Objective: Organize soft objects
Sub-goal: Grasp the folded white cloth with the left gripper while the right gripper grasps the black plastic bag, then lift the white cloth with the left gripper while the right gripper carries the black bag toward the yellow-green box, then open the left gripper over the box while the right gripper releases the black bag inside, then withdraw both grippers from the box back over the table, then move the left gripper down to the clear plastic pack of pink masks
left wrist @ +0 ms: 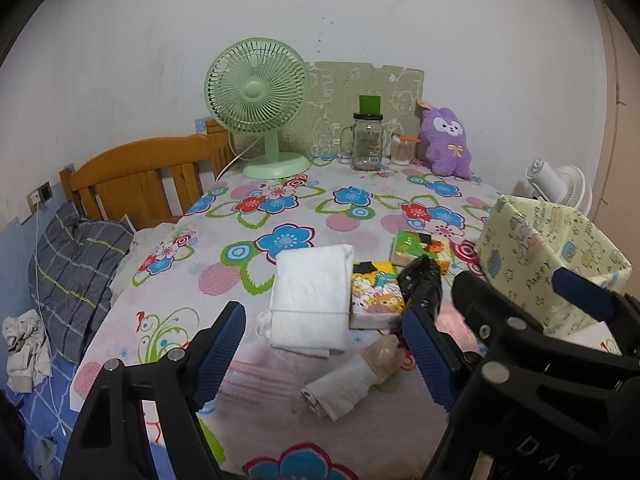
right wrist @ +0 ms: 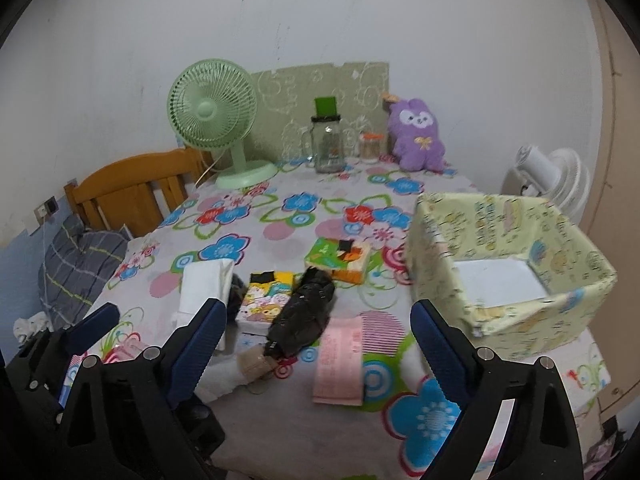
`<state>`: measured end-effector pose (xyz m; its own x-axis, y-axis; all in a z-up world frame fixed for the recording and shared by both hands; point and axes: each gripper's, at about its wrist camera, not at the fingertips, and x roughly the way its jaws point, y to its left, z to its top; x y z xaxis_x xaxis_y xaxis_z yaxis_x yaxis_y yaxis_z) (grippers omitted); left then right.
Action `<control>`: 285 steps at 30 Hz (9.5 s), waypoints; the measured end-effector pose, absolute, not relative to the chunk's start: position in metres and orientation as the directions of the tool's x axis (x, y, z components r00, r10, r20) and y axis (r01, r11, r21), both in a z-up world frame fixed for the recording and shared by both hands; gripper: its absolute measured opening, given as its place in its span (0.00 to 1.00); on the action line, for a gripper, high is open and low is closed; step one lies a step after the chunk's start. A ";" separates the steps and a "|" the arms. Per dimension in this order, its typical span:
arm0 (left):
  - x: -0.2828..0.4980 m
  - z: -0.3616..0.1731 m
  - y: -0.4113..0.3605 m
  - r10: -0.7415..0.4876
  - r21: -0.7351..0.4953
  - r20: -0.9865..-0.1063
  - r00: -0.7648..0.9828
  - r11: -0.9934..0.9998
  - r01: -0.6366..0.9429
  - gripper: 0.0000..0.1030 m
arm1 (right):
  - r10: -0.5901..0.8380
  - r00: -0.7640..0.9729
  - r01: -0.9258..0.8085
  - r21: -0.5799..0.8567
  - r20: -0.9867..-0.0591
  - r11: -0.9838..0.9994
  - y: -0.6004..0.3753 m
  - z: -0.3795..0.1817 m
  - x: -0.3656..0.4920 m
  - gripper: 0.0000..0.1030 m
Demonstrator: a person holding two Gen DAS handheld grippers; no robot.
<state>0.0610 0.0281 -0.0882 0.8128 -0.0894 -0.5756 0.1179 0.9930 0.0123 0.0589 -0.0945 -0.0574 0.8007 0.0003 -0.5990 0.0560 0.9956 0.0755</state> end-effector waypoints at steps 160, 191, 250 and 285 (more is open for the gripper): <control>0.131 -0.079 -0.224 -0.287 -0.037 -0.746 0.602 0.919 0.392 0.61 | -0.057 0.691 0.222 0.137 -0.720 0.965 -0.332 -0.049 0.119 0.35; 0.092 -0.024 -0.179 -0.302 -0.026 -0.664 0.684 0.924 0.382 1.00 | -0.128 0.774 0.217 0.070 -0.620 0.974 -0.286 0.015 0.076 0.87; 0.023 -0.045 0.004 -0.228 -0.024 -0.555 0.800 0.966 0.259 0.92 | -0.050 0.832 0.074 0.021 -0.553 0.997 -0.098 -0.011 0.028 0.90; 0.063 -0.154 0.081 -0.027 -0.104 -0.729 0.685 0.992 -0.072 0.91 | 0.026 0.742 -0.004 0.035 -0.669 0.999 -0.048 -0.112 0.071 0.90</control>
<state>0.0634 0.0809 -0.1537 0.6845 -0.0266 -0.7285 -0.0722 0.9920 -0.1040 0.0714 -0.0481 -0.1124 0.7425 0.0263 -0.6694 -0.0040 0.9994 0.0348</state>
